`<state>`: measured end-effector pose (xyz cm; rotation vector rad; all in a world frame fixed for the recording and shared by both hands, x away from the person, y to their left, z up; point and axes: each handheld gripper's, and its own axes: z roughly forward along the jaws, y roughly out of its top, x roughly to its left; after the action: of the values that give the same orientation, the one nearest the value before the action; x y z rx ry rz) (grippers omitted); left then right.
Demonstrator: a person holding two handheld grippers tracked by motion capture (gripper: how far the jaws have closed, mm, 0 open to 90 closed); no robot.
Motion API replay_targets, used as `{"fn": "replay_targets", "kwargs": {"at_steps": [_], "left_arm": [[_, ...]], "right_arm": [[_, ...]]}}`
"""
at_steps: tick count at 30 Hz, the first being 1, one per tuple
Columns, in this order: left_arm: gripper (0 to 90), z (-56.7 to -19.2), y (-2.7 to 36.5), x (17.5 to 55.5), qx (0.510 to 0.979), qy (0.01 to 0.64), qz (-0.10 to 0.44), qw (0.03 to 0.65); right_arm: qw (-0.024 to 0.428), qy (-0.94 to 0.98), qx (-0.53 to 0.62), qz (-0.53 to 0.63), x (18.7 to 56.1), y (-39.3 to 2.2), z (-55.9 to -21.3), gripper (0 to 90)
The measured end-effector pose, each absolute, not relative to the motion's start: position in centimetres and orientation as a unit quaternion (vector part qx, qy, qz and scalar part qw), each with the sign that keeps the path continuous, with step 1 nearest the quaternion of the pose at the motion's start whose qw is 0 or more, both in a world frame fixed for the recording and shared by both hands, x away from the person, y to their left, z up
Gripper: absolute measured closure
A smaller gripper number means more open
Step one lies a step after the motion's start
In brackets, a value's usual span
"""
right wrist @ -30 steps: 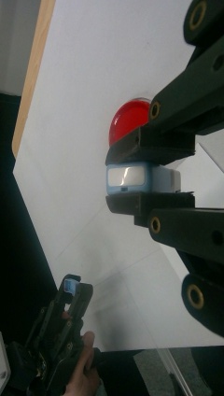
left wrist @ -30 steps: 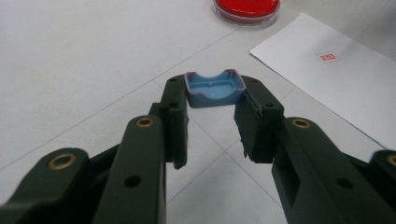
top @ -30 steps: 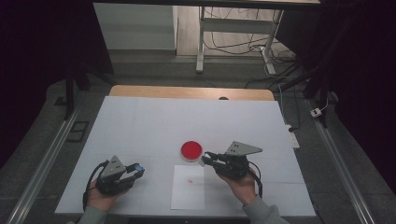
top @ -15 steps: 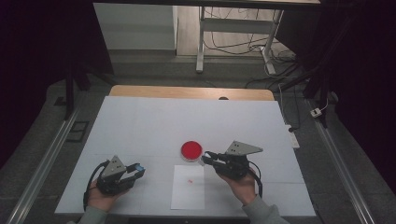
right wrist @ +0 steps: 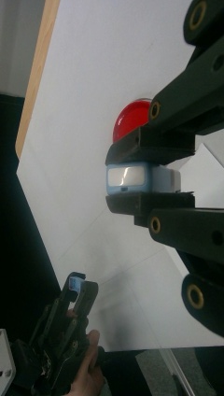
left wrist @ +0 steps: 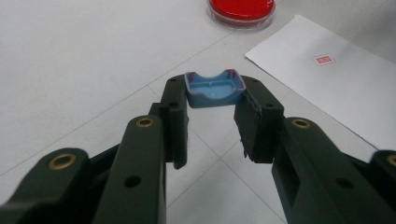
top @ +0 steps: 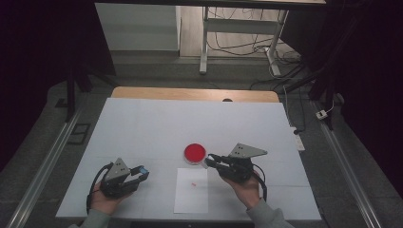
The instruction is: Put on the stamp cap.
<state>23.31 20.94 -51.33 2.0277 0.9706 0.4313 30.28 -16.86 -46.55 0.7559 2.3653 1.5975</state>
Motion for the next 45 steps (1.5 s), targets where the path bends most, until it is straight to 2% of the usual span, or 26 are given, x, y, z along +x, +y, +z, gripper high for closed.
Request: {"fn": "replay_targets", "kwargs": {"at_steps": [45], "left_arm": [[65.0,-50.8,17.1,24.8,0.821,0.352,0.172,0.414]], "right_arm": [[0.097,0.792,0.26,0.544,30.3,-16.6,-46.5,75.5]]}}
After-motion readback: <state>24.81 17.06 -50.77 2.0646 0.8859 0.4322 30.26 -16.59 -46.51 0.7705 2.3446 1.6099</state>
